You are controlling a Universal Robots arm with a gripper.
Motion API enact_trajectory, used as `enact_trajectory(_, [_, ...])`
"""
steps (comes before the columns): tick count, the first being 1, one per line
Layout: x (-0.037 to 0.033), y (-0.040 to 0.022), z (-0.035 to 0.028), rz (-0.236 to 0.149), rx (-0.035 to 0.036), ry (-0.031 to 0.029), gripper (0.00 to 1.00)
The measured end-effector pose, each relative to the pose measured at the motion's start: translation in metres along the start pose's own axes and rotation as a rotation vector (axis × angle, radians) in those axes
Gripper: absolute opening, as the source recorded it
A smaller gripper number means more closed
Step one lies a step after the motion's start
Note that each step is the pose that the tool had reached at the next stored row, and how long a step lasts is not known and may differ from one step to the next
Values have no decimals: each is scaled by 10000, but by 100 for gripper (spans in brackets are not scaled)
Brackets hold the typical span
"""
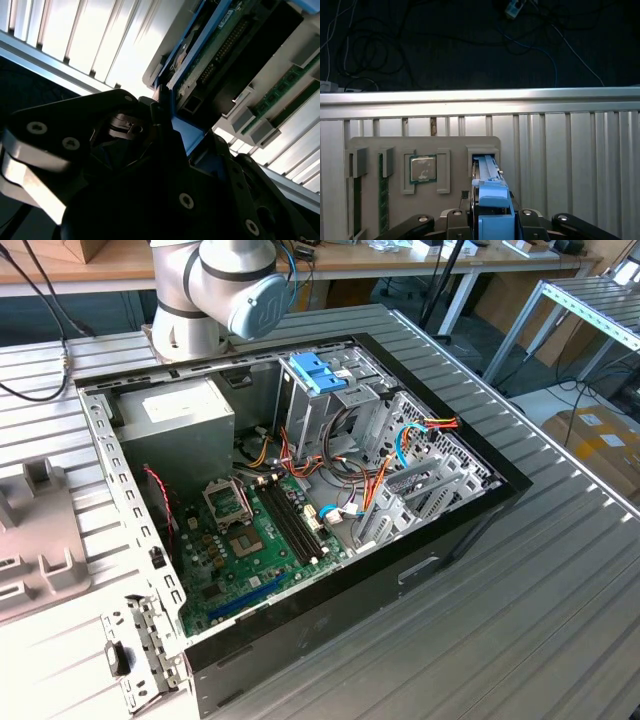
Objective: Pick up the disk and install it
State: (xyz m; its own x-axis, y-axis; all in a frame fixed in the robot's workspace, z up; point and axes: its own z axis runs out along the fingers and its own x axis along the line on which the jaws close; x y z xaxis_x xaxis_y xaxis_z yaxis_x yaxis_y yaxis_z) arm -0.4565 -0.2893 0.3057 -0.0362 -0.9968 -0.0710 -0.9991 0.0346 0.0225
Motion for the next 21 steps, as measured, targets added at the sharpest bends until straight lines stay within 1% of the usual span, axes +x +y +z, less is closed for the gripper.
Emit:
enact_trajectory(12, [-8, 3, -112, -2, -3, -94, 37])
enact_trajectory(18, [-14, 3, -130, -2, -4, -98, 37])
enact_trajectory(21, [-18, 4, -146, -3, -5, -110, 37])
